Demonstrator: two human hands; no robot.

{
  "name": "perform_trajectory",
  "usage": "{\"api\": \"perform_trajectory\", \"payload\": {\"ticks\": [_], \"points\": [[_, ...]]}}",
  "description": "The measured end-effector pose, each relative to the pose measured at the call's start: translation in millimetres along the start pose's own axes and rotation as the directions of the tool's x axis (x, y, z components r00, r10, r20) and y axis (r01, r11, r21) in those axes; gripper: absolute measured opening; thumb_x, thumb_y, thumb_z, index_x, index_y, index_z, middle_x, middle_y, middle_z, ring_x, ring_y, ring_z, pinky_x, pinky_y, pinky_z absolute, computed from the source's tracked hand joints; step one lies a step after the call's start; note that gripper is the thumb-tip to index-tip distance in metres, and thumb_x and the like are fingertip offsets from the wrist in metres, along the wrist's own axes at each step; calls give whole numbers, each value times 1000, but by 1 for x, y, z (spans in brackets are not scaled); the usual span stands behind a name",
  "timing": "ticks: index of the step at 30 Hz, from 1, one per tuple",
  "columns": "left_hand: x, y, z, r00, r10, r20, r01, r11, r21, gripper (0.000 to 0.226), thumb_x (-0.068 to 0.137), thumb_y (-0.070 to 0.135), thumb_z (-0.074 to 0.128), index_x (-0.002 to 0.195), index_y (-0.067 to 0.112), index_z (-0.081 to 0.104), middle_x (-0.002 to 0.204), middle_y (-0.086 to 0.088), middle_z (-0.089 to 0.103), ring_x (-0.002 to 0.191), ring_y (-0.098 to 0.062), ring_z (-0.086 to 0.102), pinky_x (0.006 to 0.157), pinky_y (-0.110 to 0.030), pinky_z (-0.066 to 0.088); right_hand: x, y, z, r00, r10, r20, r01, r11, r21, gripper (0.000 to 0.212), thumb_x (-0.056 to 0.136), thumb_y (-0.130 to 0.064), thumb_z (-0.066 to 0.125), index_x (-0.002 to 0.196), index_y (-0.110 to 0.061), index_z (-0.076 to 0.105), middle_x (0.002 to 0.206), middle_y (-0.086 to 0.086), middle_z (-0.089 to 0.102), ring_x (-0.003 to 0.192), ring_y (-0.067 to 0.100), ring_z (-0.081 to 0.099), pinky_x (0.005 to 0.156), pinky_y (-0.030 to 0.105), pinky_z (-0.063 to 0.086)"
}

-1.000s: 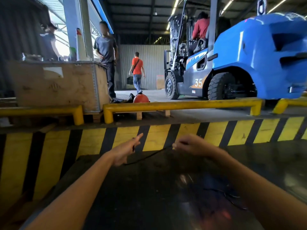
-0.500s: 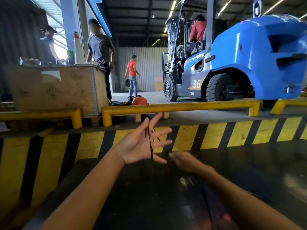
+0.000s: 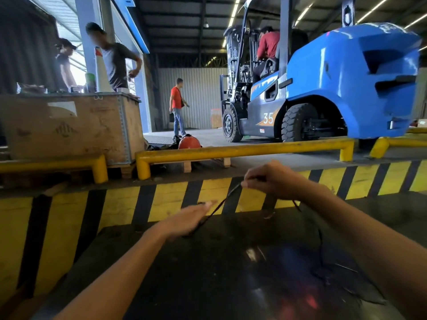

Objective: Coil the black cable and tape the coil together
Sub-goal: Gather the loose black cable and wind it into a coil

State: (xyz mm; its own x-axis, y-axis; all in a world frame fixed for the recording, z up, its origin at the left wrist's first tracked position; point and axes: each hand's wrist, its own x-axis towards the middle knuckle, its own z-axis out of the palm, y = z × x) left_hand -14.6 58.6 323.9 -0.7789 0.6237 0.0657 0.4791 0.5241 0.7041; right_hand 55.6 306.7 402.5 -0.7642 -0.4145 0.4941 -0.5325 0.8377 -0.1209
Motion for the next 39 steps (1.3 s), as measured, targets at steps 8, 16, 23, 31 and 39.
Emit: {"api": "perform_trajectory", "payload": {"ticks": [8, 16, 23, 31, 39], "points": [[-14, 62, 10, 887, 228, 402, 33, 836, -547, 43, 83, 69, 33, 126, 66, 37, 149, 7, 36, 128, -31, 46, 84, -52, 53, 3, 10, 53, 954, 187, -234, -198, 980, -21, 11, 94, -22, 51, 100, -17, 59, 83, 1, 65, 69, 11, 62, 65, 30, 53], [0, 53, -19, 972, 227, -64, -176, 520, -836, 44, 85, 64, 32, 128, 62, 38, 159, -4, 16, 140, -34, 22, 88, -68, 41, -44, -49, 125, 982, 88, 164, -113, 982, 149, 24, 100, -35, 36, 113, -21, 51, 88, 9, 68, 72, 17, 65, 66, 33, 54], [4, 34, -12, 1000, 2, 26, 5, 962, -273, 54, 81, 73, 28, 134, 61, 26, 157, 0, 18, 140, -33, 22, 105, -66, 21, -12, -12, 36, 994, 23, 110, -22, 1000, -9, 16, 93, -29, 53, 96, -19, 65, 81, -8, 64, 72, 2, 61, 69, 18, 48], [-4, 55, 5, 827, 210, 522, 144, 817, -558, 42, 91, 62, 29, 132, 58, 37, 149, 0, 36, 130, -37, 43, 89, -57, 49, 2, 11, 45, 945, 231, -233, -214, 972, 97, 12, 92, -25, 55, 97, -18, 65, 81, -2, 67, 72, 13, 64, 67, 34, 56], [13, 54, -15, 965, 236, -110, -209, 447, -870, 40, 89, 60, 32, 128, 58, 43, 157, -4, 21, 137, -34, 29, 91, -68, 37, -23, -37, 133, 960, 158, 232, -210, 953, 220, 20, 100, -33, 37, 100, -20, 53, 84, 6, 65, 71, 14, 64, 64, 25, 51]]}}
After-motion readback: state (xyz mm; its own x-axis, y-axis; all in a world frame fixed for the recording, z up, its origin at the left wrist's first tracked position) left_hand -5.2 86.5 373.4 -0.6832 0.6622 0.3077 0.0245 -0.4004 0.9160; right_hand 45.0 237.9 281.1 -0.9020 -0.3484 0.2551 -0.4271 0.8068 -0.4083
